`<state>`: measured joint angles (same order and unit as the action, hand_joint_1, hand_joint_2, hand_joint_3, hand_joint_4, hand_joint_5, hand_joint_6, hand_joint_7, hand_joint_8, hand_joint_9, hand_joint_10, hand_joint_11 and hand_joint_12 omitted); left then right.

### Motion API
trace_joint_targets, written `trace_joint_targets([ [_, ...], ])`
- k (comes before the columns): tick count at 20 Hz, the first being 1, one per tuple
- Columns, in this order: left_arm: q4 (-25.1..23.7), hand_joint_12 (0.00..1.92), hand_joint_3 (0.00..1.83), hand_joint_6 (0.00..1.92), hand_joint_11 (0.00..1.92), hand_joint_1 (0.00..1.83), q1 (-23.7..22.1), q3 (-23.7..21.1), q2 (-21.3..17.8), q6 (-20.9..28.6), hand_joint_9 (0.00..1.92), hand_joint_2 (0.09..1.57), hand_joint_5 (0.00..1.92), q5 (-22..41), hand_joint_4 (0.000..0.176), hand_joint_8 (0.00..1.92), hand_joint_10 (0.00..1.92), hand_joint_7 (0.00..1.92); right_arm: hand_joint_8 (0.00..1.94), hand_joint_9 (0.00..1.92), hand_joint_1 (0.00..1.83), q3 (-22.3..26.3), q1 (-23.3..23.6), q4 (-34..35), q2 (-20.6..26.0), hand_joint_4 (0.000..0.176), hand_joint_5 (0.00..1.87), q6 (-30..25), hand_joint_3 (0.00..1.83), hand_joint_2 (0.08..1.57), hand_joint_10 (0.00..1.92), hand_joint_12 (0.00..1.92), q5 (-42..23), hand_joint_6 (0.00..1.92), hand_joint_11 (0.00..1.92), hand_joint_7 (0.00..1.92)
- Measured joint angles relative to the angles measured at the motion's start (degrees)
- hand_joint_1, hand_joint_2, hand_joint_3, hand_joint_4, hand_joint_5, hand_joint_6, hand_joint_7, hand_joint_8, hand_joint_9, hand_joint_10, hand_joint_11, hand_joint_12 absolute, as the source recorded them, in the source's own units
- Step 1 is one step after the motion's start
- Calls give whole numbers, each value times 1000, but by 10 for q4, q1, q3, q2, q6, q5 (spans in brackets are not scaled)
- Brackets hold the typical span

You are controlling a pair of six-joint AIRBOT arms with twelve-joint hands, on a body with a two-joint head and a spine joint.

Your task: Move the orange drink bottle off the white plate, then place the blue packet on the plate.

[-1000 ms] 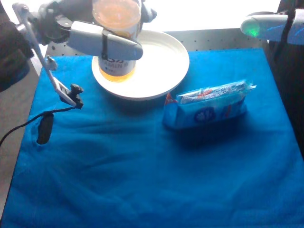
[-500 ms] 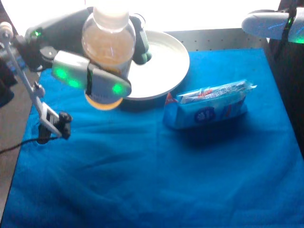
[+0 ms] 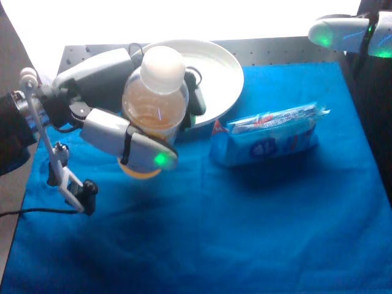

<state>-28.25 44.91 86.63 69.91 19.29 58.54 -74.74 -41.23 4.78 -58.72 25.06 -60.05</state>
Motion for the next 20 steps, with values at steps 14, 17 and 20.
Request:
trace_joint_targets([
  [14, 1, 977, 0, 1, 285, 1035, 5, 5, 1, 4, 578, 867, 479, -9, 0, 0, 27, 519, 2, 228, 542, 0, 0, 1, 0, 150, 193, 0, 1, 854, 1, 694, 0, 4, 0, 265],
  [17, 5, 1102, 0, 0, 53, 993, 6, 3, 0, 5, 503, 868, 361, -8, 4, 0, 0, 441, 4, 245, 540, 1, 0, 1, 0, 161, 178, 0, 0, 832, 7, 705, 0, 0, 0, 263],
  [20, 6, 1068, 2, 2, 0, 923, 8, -3, -3, 10, 435, 867, 253, -2, 44, 2, 1, 366, 0, 228, 563, 1, 0, 1, -1, 176, 109, 0, 0, 816, 0, 716, 0, 0, 0, 222],
])
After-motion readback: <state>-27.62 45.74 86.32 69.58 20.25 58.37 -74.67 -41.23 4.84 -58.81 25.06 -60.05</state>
